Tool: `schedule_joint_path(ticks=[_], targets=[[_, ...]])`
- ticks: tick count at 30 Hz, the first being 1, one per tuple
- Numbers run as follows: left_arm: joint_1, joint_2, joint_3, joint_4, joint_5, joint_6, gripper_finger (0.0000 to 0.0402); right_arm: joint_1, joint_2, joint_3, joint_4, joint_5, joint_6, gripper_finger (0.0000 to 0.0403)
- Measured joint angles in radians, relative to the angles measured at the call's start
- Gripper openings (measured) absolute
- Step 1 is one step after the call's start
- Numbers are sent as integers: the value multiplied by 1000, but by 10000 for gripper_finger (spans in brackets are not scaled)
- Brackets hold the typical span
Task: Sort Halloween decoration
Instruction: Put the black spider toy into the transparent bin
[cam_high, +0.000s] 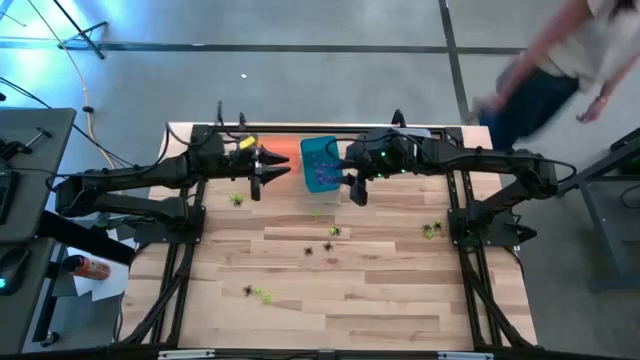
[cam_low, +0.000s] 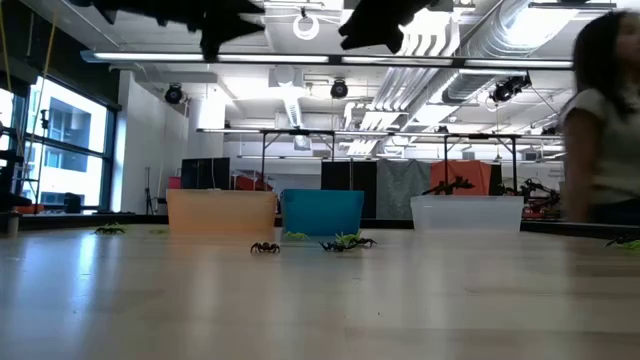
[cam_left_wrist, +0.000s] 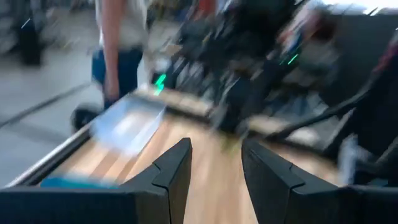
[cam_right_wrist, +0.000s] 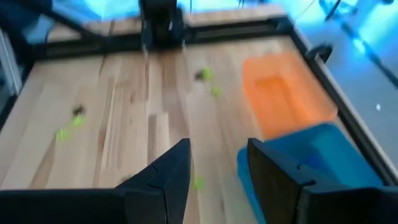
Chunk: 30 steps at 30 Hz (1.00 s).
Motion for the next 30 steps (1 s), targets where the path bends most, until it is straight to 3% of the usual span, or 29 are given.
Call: schedule_joint_path(ticks=[5, 13, 15, 22, 30], targets=[[-27, 0, 0, 121, 22, 2, 127, -1, -33, 0, 89, -6, 15, 139], [-99, 28, -8, 100, 6, -23, 126, -1, -57, 0, 67, -8, 48, 128], [-132, 32, 10, 24, 6, -14, 126, -1, -57, 0, 46, -8, 38, 127], [-266, 154, 188, -437, 6, 365, 126, -14, -92, -1, -56, 33, 9, 127], [-345, 477, 346, -598, 5, 749, 126, -64, -122, -1, -187, 48, -32, 127]])
